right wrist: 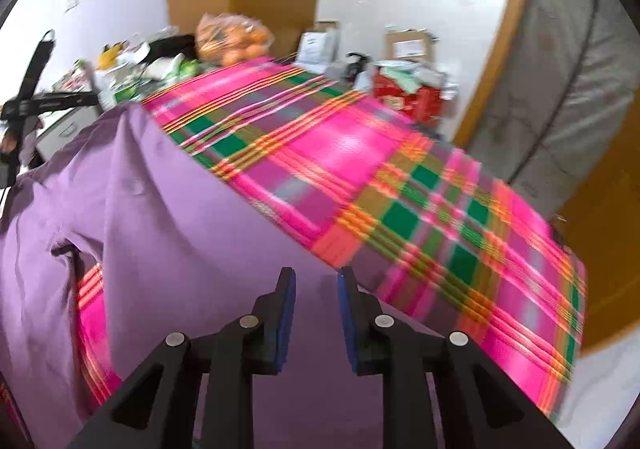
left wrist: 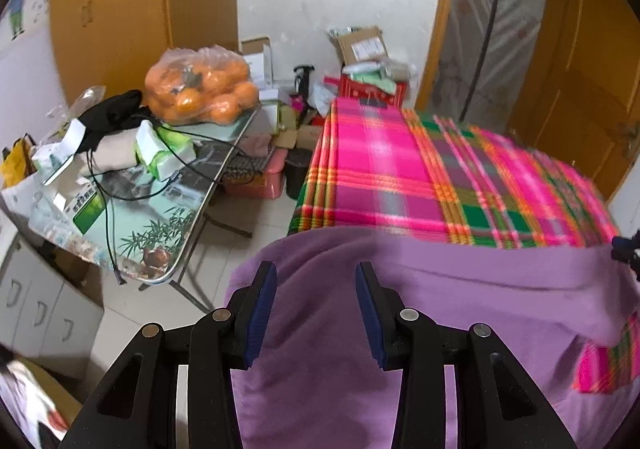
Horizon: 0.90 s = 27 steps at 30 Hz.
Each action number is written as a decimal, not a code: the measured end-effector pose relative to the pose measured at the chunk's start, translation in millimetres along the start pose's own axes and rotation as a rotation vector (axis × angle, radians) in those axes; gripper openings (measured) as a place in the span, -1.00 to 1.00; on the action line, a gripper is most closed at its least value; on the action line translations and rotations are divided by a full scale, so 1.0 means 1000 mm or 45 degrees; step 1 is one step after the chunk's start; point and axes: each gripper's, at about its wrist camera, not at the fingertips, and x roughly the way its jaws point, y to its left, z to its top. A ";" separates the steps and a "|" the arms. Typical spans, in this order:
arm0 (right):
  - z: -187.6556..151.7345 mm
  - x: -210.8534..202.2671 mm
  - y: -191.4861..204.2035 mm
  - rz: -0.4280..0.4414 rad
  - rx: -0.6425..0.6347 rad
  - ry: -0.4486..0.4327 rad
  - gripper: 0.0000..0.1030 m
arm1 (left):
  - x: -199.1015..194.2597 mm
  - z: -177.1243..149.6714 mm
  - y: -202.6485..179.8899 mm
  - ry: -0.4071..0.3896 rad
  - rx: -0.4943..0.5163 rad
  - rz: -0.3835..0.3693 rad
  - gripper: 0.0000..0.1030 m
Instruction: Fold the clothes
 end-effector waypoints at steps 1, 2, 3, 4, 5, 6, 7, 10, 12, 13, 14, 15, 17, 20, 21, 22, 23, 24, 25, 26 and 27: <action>0.004 0.007 0.004 0.016 -0.003 0.010 -0.57 | 0.005 0.003 0.003 0.008 0.010 -0.002 -0.17; 0.008 0.014 0.007 0.031 -0.004 0.020 -0.57 | 0.010 0.007 0.007 0.012 0.015 -0.002 -0.17; 0.013 0.020 0.009 0.051 -0.002 0.028 -0.57 | 0.013 0.011 0.010 0.012 0.016 -0.003 -0.17; 0.018 0.027 0.010 0.073 0.001 0.036 -0.57 | 0.016 0.015 0.012 0.013 0.017 -0.010 -0.17; 0.021 0.031 0.010 0.091 0.002 0.042 -0.56 | 0.021 0.020 0.014 0.018 0.023 -0.030 -0.17; 0.025 0.036 0.010 0.112 0.002 0.047 -0.56 | 0.025 0.025 0.015 0.022 0.028 -0.050 -0.17; 0.029 0.041 0.011 0.135 0.002 0.054 -0.54 | 0.031 0.030 0.016 0.033 0.036 -0.069 -0.17; 0.037 0.051 0.017 0.201 -0.016 0.069 -0.53 | 0.049 0.033 0.014 0.079 0.079 -0.109 -0.17; 0.039 0.058 0.023 0.231 -0.048 0.083 -0.53 | 0.056 0.031 0.012 0.096 0.106 -0.129 -0.17; 0.039 0.060 0.026 0.234 -0.067 0.091 -0.53 | 0.060 0.030 0.011 0.105 0.120 -0.138 -0.17; 0.039 0.063 0.028 0.237 -0.087 0.098 -0.52 | 0.064 0.029 0.010 0.114 0.133 -0.148 -0.16; 0.039 0.065 0.031 0.240 -0.106 0.106 -0.51 | 0.068 0.028 0.009 0.122 0.147 -0.158 -0.15; 0.040 0.067 0.031 0.249 -0.104 0.101 -0.49 | 0.075 0.026 0.007 0.140 0.174 -0.177 -0.14; 0.041 0.067 0.031 0.261 -0.094 0.106 -0.52 | 0.078 0.024 0.010 0.132 0.161 -0.202 -0.09; 0.041 0.067 0.033 0.272 -0.100 0.107 -0.59 | 0.078 0.023 0.011 0.125 0.154 -0.209 -0.09; 0.041 0.067 0.035 0.285 -0.107 0.109 -0.83 | 0.078 0.022 0.012 0.120 0.149 -0.213 -0.09; 0.041 0.067 0.038 0.284 -0.124 0.111 -0.93 | 0.078 0.022 0.012 0.120 0.149 -0.211 -0.09; 0.041 0.066 0.041 0.277 -0.144 0.113 -0.94 | 0.078 0.022 0.011 0.121 0.150 -0.208 -0.09; 0.042 0.066 0.044 0.263 -0.160 0.119 -0.95 | 0.078 0.023 0.010 0.124 0.157 -0.202 -0.10; 0.043 0.065 0.045 0.251 -0.165 0.121 -0.96 | 0.078 0.023 0.009 0.126 0.165 -0.194 -0.12; 0.044 0.065 0.045 0.241 -0.168 0.121 -0.96 | 0.078 0.024 0.008 0.128 0.177 -0.181 -0.22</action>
